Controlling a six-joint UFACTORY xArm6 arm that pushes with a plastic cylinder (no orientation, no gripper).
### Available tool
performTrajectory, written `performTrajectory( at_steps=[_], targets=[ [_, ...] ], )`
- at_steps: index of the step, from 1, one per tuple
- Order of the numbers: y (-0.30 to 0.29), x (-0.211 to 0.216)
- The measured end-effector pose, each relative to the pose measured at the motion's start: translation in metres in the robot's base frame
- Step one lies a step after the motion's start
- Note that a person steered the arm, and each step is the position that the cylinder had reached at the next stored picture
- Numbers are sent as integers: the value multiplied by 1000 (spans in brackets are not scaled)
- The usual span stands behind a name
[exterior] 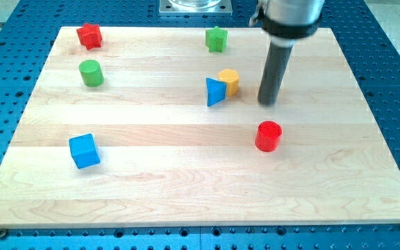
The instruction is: Form a triangle with yellow blocks and red circle
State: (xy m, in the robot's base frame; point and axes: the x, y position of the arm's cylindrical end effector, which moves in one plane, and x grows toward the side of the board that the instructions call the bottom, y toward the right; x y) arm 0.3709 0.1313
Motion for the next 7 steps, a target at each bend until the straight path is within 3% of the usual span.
performTrajectory(
  at_steps=[1, 2, 3, 4, 5, 7],
  targets=[
    [35, -61],
    [39, -66],
    [64, -29],
    [82, -73],
    [56, -105],
    [53, -105]
  ],
)
